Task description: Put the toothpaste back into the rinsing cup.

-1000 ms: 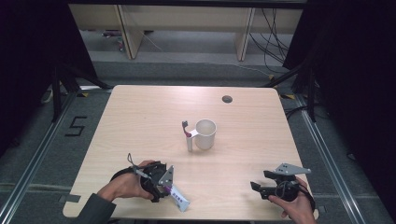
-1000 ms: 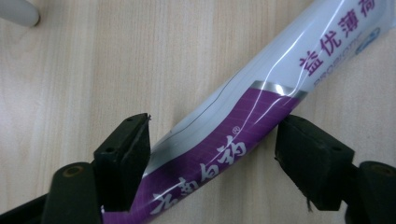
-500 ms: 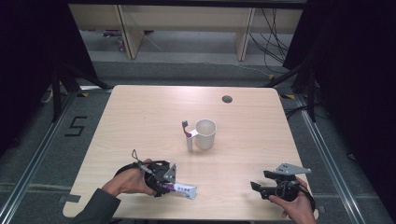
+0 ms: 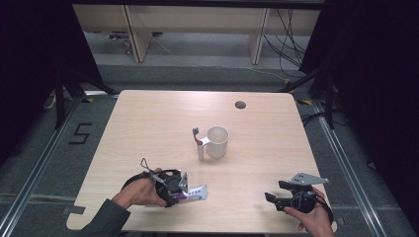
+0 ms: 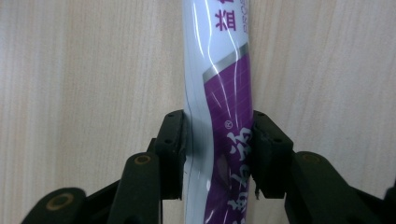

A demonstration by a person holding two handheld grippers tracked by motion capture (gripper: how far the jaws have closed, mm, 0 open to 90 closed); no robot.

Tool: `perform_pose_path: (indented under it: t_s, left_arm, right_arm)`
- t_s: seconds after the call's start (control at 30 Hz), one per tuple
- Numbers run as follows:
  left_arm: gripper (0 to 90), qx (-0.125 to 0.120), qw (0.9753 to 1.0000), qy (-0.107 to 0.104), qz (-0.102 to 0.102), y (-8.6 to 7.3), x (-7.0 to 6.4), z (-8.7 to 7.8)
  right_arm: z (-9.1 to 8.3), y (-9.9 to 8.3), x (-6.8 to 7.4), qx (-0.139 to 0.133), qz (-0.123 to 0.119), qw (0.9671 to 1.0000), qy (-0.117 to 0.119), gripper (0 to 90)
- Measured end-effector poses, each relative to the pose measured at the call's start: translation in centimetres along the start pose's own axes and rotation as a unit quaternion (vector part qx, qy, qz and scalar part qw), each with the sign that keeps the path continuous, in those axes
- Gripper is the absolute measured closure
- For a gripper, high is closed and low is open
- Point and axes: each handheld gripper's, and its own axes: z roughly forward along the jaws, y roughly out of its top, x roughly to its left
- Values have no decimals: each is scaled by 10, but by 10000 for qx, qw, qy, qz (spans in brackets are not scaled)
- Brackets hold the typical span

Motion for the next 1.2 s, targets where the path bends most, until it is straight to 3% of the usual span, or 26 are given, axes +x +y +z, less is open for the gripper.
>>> perform_pose_path:
  t_s: [0.03, 0.1, 0.13, 0.17, 0.2, 0.23, 0.27, 0.43, 0.5, 0.53, 0.57, 0.63, 0.67, 0.7, 0.8, 0.97, 1.0, 1.13, 1.2]
  left_arm:
    - [613, 26, 10000, 6, -29, 1, 1, -1]
    - [639, -47, 9999, 35, -113, 1, 2, -4]
    - [729, -123, 9995, 34, -290, 1, 4, -7]
    - [760, -99, 9994, 10, -331, 0, 6, -7]
    - [760, -16, 9996, -49, -294, 0, 7, -5]
    - [757, 26, 9996, -52, -291, 0, 8, -4]
    - [757, 25, 9995, -59, -296, 1, 8, -3]
    - [748, 172, 9989, -133, -410, 3, 8, 2]
    - [750, 186, 9988, -124, -434, 4, 8, 2]
    - [751, 217, 9990, -100, -386, 4, 9, 2]
    - [753, 222, 9991, -80, -357, 5, 9, 2]
    - [756, 270, 9982, -169, -506, 6, 7, 2]
    - [756, 296, 9989, -65, -363, 7, 9, 2]
    - [757, 316, 9983, -113, -477, 7, 8, 2]
    - [760, 400, 9984, -41, -393, 10, 8, 2]
    - [764, 398, 9980, -188, -462, 9, 6, 2]
    - [765, 409, 9987, -92, -304, 10, 6, 1]
    - [767, 394, 9989, -60, -262, 11, 5, 0]
    - [768, 322, 9988, -63, -351, 10, 5, -1]
  right_arm:
    - [0, 0, 1, 21, 98, 9999, 19, 262]
    - [0, -1, -1, 7, 46, 10000, 18, 262]
    - [0, -1, 0, 16, 82, 10000, 19, 264]
    - [0, -1, -1, 11, 87, 10000, 33, 264]
    - [0, -1, 2, 52, 222, 9997, 41, 264]
    - [0, -1, 0, 13, 93, 10000, 24, 264]
    - [0, -1, 2, 57, 217, 9997, 37, 264]
    - [0, -1, 0, 24, 106, 9999, 37, 265]
    - [-1, -1, 2, 60, 216, 9997, 52, 265]
    - [0, 0, -1, 2, 52, 10000, 53, 265]
    - [0, 0, -1, 23, 51, 10000, 66, 265]
    - [0, 0, 0, 6, 56, 10000, 37, 265]
    - [0, 0, 0, 6, 56, 10000, 37, 265]
    - [0, 0, 2, 46, 175, 9998, 43, 265]
    - [0, 0, 2, 80, 196, 9997, 83, 265]
    - [1, -1, -1, 22, 40, 10000, 26, 265]
    - [1, -1, 0, 29, 70, 10000, 43, 265]
    - [1, -1, 0, 15, 61, 10000, 38, 265]
    - [1, -1, -1, 13, 64, 10000, 44, 265]
